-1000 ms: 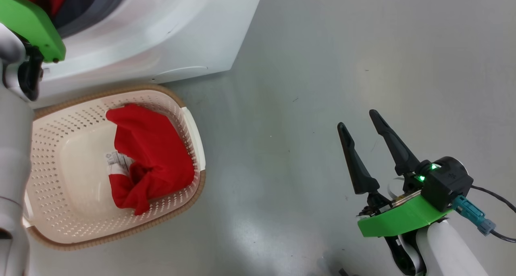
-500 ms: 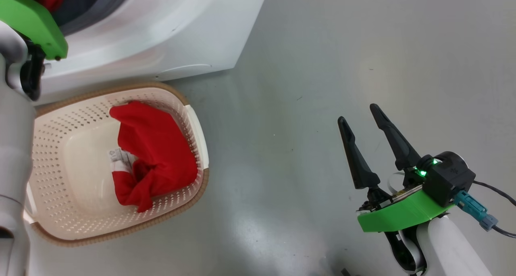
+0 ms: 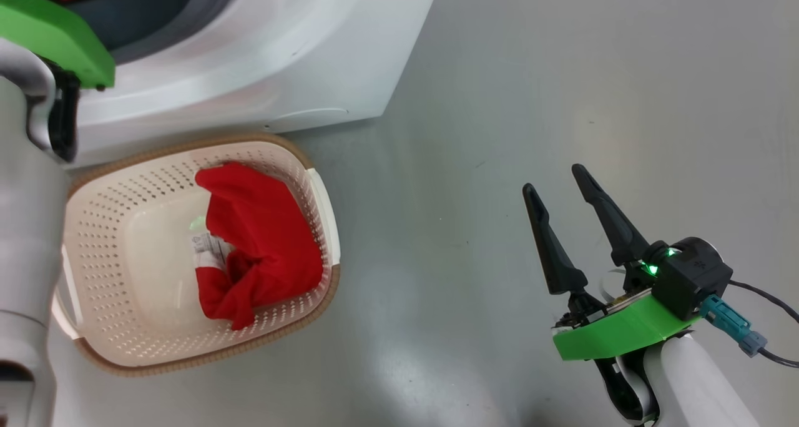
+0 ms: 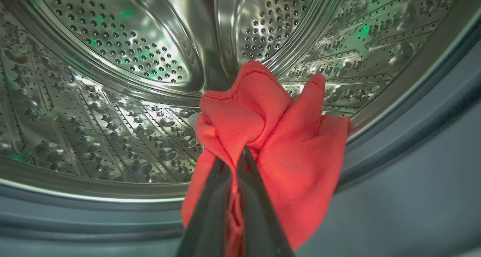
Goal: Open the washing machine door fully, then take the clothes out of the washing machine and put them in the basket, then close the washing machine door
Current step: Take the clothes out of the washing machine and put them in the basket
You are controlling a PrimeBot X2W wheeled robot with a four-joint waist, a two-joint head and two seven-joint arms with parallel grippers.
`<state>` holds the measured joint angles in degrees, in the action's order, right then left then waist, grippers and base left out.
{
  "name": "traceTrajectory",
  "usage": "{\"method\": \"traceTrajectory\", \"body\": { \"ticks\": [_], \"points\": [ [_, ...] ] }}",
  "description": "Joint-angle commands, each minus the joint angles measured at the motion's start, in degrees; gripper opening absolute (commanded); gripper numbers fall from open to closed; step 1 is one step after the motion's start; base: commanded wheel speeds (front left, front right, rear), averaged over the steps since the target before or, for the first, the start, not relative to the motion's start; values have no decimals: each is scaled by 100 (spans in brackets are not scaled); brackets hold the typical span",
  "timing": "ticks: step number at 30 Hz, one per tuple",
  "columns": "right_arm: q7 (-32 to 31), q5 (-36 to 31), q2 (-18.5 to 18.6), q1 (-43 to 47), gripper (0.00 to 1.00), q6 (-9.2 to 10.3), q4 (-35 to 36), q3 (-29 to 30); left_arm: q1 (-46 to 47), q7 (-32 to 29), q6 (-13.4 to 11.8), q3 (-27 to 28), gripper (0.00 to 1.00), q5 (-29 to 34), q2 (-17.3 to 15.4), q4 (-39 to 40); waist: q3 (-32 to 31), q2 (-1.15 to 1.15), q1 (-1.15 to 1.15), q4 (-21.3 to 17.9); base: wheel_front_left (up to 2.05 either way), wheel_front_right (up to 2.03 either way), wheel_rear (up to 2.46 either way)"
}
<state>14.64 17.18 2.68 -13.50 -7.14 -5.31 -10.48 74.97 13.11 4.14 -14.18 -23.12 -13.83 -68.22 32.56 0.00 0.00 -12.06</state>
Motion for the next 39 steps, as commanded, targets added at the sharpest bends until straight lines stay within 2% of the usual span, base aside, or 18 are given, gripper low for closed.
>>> {"method": "traceTrajectory", "body": {
  "ticks": [1, 7, 16, 29, 39],
  "points": [
    [36, -2, 20, 49, 100, -35, 101, -153, -97, 79, -10, 51, 0, 22, -262, 188, -75, 0, 0, 41, 0, 0, 0],
    [36, -46, 20, 86, 100, -35, 65, -157, -478, 179, -134, 79, 0, 70, -308, 677, -266, 0, 0, 122, 0, 0, 0],
    [36, -86, 20, 183, 100, -35, 62, -96, -1472, 187, -470, 293, 0, 219, -344, 2201, -538, 0, 0, 304, 0, 0, 0],
    [36, -68, 20, 314, 100, -35, 21, -10, -2876, 188, -728, 433, 0, 272, -354, 3667, -1033, 0, 0, 475, 0, 0, 0],
    [36, -75, 20, 431, 100, -35, 19, 62, -4015, 89, -1107, 477, 0, 331, -396, 5027, -1341, 0, 0, 592, 0, 0, 0]
  ]
}}
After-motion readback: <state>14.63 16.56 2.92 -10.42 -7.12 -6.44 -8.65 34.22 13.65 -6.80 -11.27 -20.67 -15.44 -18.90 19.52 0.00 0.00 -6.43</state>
